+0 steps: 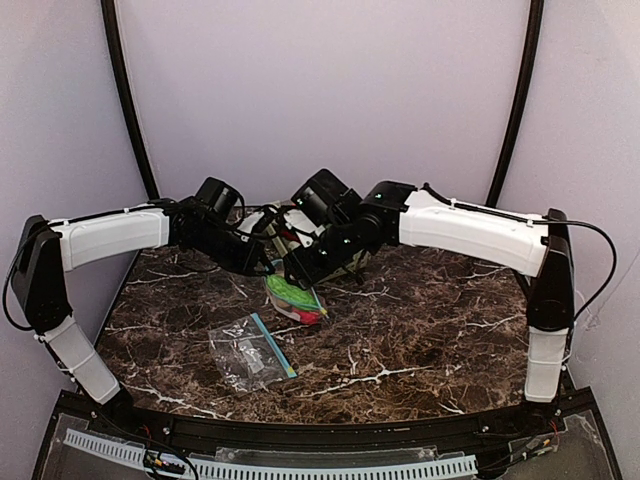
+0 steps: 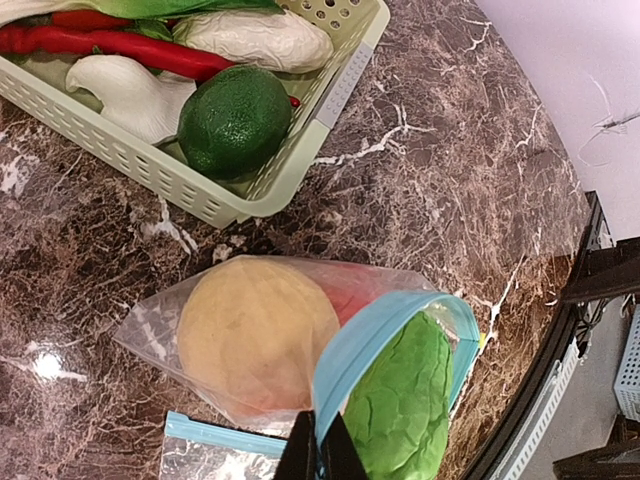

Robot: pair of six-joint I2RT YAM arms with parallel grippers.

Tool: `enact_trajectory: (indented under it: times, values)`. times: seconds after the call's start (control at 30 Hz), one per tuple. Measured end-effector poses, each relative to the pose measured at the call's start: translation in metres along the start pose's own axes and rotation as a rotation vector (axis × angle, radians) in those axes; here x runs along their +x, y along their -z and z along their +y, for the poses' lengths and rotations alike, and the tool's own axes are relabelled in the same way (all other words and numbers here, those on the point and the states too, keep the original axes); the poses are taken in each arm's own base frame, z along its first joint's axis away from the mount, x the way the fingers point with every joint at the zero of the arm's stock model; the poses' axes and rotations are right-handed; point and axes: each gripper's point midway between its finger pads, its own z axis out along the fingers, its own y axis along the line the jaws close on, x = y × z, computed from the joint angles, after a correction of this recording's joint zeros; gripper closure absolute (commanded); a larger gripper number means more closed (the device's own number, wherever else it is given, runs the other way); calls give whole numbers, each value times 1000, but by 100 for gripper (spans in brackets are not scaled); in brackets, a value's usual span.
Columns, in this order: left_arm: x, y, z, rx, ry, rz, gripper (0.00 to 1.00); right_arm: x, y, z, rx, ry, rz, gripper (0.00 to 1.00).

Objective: Place the food in the zip-top bag and seal the zipper
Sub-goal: Adjust the fake vegetable in the zipper food storage bag.

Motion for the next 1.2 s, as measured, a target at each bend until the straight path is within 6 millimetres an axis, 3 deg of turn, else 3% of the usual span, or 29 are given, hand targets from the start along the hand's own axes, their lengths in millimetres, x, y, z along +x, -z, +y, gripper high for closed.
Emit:
enact_trajectory:
  times: [0.1, 0.27, 0.43, 0.67, 0.9, 1.2]
  values:
    - [0, 0, 0, 4, 4, 2, 99, 1, -5, 6, -36, -7, -5, 51]
    - [1, -1, 0, 5, 6, 4, 99, -7, -9, 17, -99, 2, -44, 53]
    - [1, -2, 0, 5, 9, 7, 99, -14, -19, 24, -136, 10, -75, 49]
    - [1, -2, 1, 4, 10, 7, 99, -2, -52, 19, -98, 19, -47, 45]
    - [3, -4, 5, -1, 19, 14, 99, 0, -62, 6, -24, 27, -58, 65]
    - [3, -4, 7, -4, 23, 15, 99, -3, -70, -6, 42, 14, -82, 71]
